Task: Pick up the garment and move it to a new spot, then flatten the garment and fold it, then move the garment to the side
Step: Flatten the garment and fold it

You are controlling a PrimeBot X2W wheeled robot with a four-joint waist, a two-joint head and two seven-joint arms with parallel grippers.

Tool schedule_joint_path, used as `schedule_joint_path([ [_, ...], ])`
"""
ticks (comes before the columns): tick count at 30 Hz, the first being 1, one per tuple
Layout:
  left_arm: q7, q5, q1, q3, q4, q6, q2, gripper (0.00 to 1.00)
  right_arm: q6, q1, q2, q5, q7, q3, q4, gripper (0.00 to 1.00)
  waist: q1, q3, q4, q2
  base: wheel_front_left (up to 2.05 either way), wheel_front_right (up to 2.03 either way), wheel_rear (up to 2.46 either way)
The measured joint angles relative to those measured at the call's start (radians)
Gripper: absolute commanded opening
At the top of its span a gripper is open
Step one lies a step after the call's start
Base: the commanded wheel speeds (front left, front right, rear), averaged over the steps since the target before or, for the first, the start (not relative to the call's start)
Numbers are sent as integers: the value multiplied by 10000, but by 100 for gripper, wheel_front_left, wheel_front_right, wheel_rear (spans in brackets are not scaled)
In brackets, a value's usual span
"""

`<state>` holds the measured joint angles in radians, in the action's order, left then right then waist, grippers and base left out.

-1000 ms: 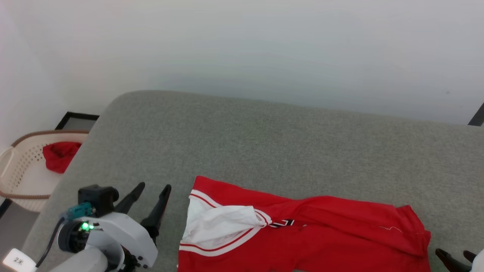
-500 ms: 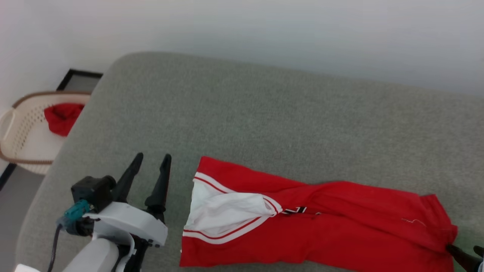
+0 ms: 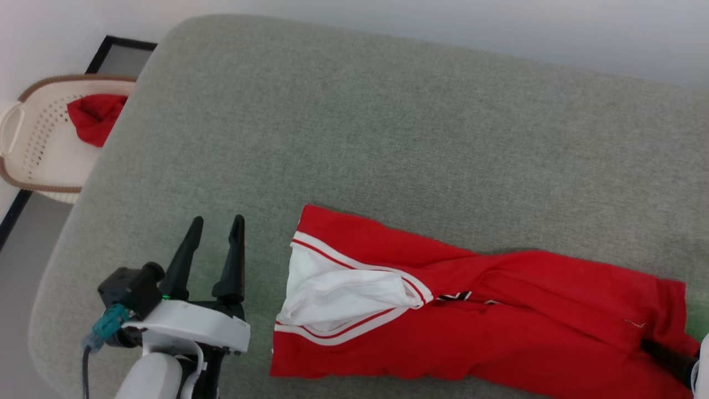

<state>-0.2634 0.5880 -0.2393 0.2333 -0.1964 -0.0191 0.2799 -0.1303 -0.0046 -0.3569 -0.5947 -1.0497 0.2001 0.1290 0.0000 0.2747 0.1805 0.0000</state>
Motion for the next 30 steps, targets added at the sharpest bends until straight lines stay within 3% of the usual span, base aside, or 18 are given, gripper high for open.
schedule_joint_path([
  [4,0,-483,58,-608,-148,-357,-464,100,33,-115,-178,-251,-199,-153,-132,100,0,175,129,0,0,0,0],
  [5,0,-596,90,-755,-169,-439,-564,100,33,-175,-176,-336,-249,-151,-215,77,0,199,155,0,0,0,0],
  [7,0,-805,145,-980,-240,-579,-715,100,35,-275,-244,-477,-364,-222,-297,10,0,219,190,0,0,0,0],
  [8,0,-899,161,-1099,-288,-633,-802,100,35,-291,-295,-533,-382,-265,-337,0,0,210,199,0,0,0,0],
  [19,0,-1517,364,-2048,-428,-1032,-1386,100,-31,-750,-234,-640,-163,-316,-1078,0,0,-52,79,0,0,0,0],
  [30,0,-1850,924,-2456,-339,-1091,-1513,100,-19,-1113,-1053,-213,316,236,-2366,0,0,-626,-234,0,0,0,0],
])
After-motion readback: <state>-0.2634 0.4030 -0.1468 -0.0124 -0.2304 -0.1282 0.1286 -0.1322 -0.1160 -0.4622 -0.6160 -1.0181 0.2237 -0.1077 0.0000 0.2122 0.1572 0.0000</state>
